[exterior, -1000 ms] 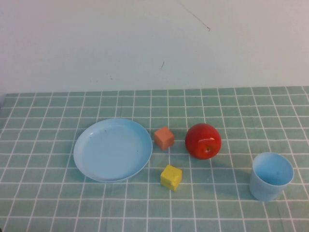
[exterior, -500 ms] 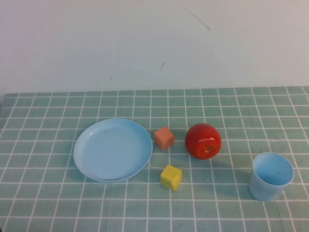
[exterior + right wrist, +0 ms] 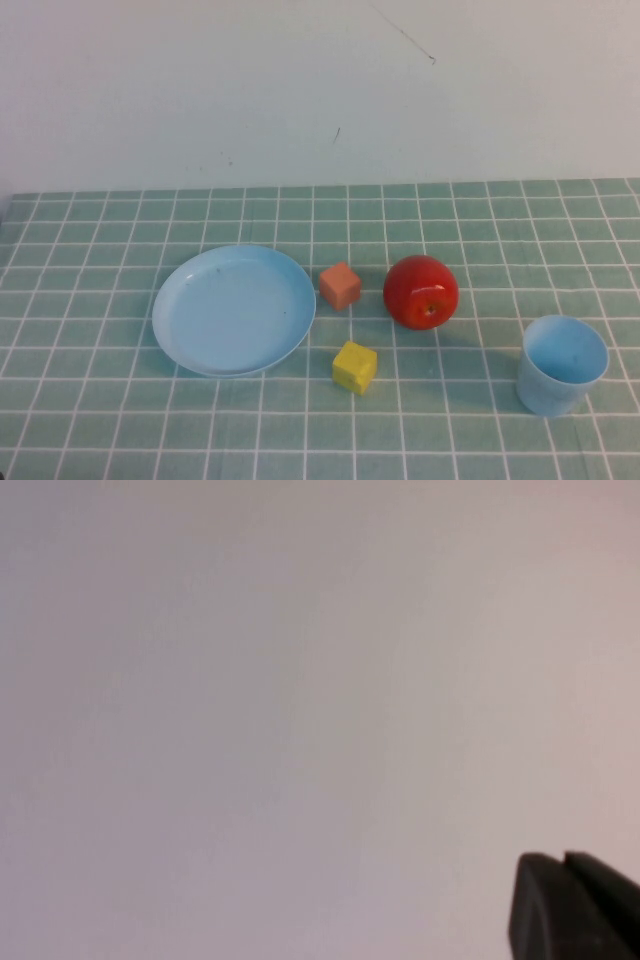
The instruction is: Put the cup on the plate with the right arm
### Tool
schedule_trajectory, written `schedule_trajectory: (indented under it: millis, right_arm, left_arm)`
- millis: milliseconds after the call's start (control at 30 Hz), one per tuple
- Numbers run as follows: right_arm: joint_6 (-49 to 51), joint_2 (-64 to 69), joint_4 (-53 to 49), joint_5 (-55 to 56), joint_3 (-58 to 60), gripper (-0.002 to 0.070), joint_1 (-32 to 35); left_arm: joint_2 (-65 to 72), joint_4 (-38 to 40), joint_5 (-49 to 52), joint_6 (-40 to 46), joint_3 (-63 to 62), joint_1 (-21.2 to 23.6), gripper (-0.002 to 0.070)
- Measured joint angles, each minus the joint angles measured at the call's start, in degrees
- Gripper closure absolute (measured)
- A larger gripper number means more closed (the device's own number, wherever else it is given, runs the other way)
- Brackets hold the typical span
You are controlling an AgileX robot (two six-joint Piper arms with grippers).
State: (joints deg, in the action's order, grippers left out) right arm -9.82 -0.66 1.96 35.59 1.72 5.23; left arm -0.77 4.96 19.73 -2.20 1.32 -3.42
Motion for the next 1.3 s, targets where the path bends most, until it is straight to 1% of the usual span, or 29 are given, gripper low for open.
schedule_trajectory:
  millis: [67, 133, 200, 300, 433, 500, 600, 767, 900, 1000, 1067, 1100, 1300]
  right_arm:
    - [1.15, 0.00, 2.13, 4.56, 0.00, 0.0678, 0.00]
    - [3.72, 0.00, 4.05, 6.51, 0.00, 0.0678, 0.00]
    - [5.96, 0.00, 5.11, 6.46, -0.45, 0.0678, 0.00]
    - [7.54, 0.00, 5.27, 3.19, -4.06, 0.0678, 0.00]
    - [7.27, 0.00, 4.77, -7.94, -13.11, 0.0678, 0.00]
    - [5.15, -0.09, 4.18, -16.29, -17.58, 0.0678, 0.00]
    - [0.97, 1.90, 3.24, -31.77, -24.08, 0.0678, 0.00]
    - [-1.65, 10.83, 2.77, -53.95, -31.84, 0.0678, 0.00]
    - [-2.11, 18.12, 5.77, -66.77, -34.72, 0.0678, 0.00]
    - [-7.41, 23.38, 8.66, -73.16, -36.12, 0.0678, 0.00]
    - [-13.85, 25.78, 11.31, -75.25, -36.82, 0.0678, 0.00]
    - [-15.56, 26.50, 13.04, -75.64, -37.15, 0.0678, 0.00]
    - [-28.62, 31.43, 28.44, -77.50, -38.01, 0.0678, 0.00]
  left_arm:
    - [0.00, 0.00, 0.00, 0.00, 0.00, 0.00, 0.0678]
    - [0.00, 0.00, 0.00, 0.00, 0.00, 0.00, 0.0678]
    - [0.00, 0.00, 0.00, 0.11, 0.00, 0.00, 0.0678]
    - [0.00, 0.00, 0.00, 0.11, 0.00, 0.00, 0.0678]
    - [0.00, 0.00, 0.00, 0.11, 0.00, 0.00, 0.0678]
    - [0.00, 0.00, 0.00, 0.11, 0.00, 0.00, 0.0678]
    - [0.00, 0.00, 0.00, 0.11, 0.00, 0.00, 0.0678]
    - [0.00, 0.00, 0.00, 0.11, 0.00, 0.00, 0.0678]
    - [0.00, 0.00, 0.00, 0.11, 0.00, 0.00, 0.0678]
    - [0.00, 0.00, 0.00, 0.11, 0.00, 0.00, 0.0678]
    - [0.00, 0.00, 0.00, 0.11, 0.00, 0.00, 0.0678]
    - [0.00, 0.00, 0.00, 0.11, 0.00, 0.00, 0.0678]
    - [0.00, 0.00, 0.00, -0.02, 0.00, 0.00, 0.0678]
